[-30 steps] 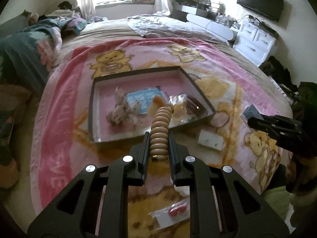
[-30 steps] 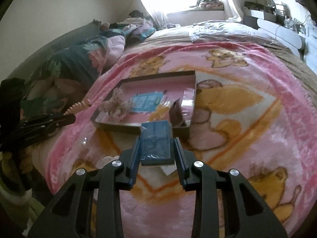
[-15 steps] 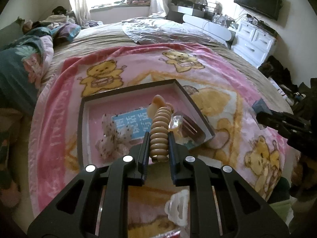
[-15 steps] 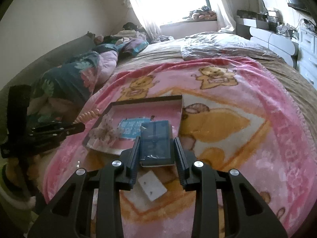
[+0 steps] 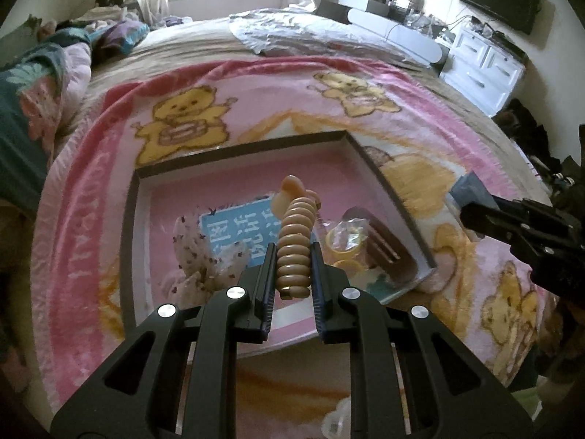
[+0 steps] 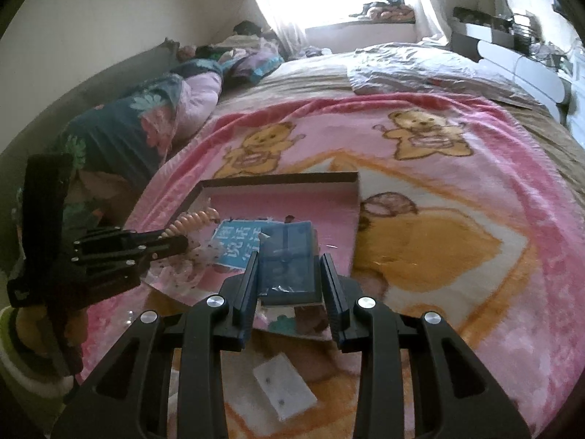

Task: Organize jewelry
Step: 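Carry the coil in left tool while right tool carries the blue packet to the tray, then open left tool over the tray while right tool releases the blue packet inside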

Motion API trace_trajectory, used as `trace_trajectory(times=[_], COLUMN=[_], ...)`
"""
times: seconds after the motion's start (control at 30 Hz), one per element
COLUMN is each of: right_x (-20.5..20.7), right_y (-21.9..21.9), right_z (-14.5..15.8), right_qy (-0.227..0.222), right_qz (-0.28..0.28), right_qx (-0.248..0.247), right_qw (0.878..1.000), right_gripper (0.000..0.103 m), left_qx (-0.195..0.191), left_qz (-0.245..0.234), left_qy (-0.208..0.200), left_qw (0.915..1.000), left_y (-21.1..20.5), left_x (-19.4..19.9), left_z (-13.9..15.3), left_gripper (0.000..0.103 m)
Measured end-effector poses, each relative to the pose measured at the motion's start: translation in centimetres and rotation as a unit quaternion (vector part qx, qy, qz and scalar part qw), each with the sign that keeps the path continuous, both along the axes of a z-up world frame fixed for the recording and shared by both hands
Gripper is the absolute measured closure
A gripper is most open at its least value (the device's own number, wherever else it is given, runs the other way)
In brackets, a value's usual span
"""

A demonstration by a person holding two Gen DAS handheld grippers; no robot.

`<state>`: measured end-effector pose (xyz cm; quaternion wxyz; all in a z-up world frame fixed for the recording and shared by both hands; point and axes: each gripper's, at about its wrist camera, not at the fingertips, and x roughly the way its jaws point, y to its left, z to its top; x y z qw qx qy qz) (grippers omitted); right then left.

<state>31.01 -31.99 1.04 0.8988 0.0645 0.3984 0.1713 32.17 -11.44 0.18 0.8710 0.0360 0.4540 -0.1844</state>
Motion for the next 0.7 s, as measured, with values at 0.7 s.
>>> trace_trajectory(times=[0.7], right_x=[4.8], right_y=[4.8], right_z=[-4.4], right_qy=[0.053], right_qz=[0.029], right_qx=[-0.021], right_qw=[0.998], right_gripper=[0.068], left_qx=[0.013], left_qz=[0.021], left_qy=[0.034], left_qw=[0.9991], left_y=[3.2], left_x=[1.1], left_z=[-3.4], left_gripper=[0.088])
